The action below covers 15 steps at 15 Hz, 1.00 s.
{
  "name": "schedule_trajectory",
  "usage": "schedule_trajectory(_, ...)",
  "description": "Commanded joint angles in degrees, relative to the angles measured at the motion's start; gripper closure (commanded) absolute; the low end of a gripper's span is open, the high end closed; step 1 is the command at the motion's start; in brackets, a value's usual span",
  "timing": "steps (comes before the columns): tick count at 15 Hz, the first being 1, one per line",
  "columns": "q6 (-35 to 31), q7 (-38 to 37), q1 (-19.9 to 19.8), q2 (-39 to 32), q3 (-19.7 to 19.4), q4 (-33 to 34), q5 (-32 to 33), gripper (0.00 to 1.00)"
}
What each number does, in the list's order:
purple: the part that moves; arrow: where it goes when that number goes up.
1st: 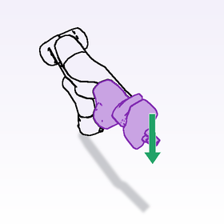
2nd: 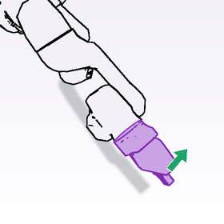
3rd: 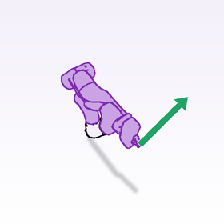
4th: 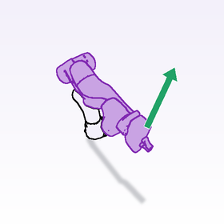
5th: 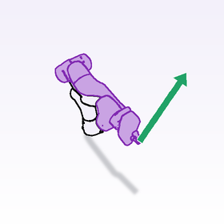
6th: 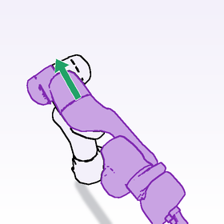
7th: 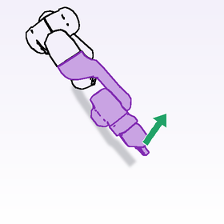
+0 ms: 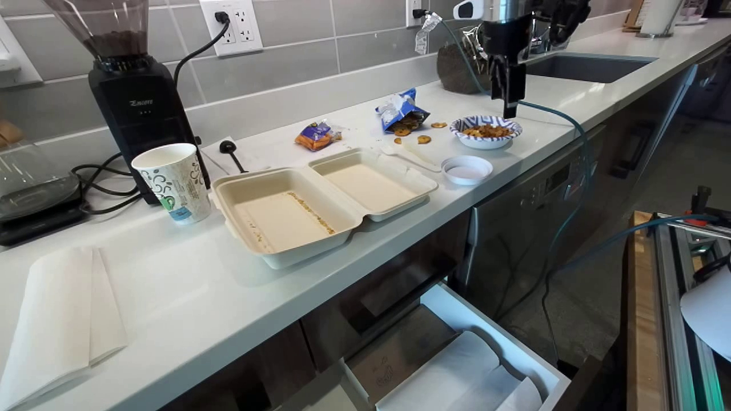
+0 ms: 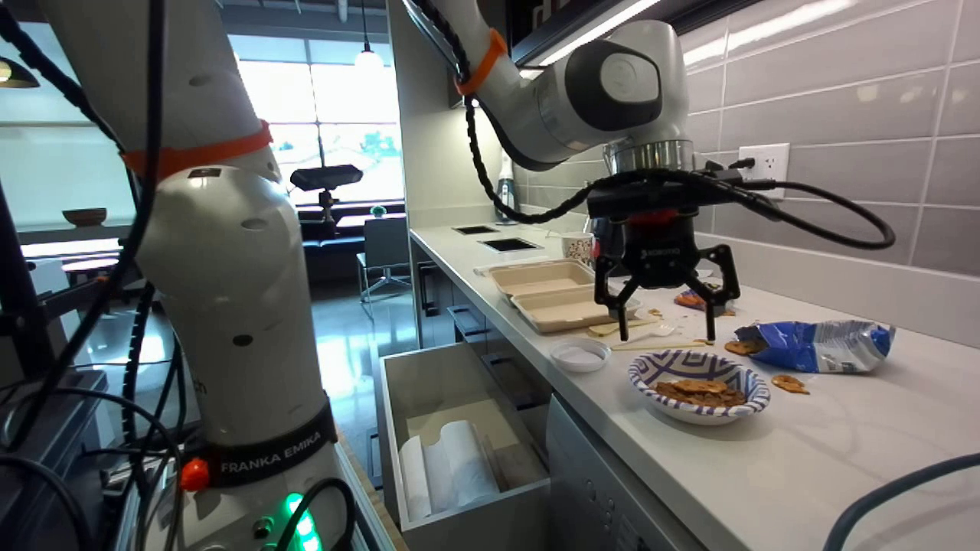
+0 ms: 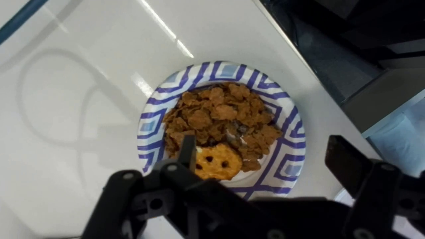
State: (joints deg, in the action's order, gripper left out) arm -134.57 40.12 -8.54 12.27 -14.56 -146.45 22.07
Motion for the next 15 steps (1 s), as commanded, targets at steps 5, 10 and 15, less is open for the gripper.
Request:
schedule_trajectory(5, -5.31, 7.63, 0.38, -6.0, 0.43, 1.47, -3.62, 0.0)
schedule_trajectory(10, -7.14, 10.9, 0.02, -8.87, 0.79, 3.29, -6.58, 0.0)
schedule_trajectory(15, -7.48, 11.3, -0.64, -10.58, 1.03, 4.98, -6.38, 0.0)
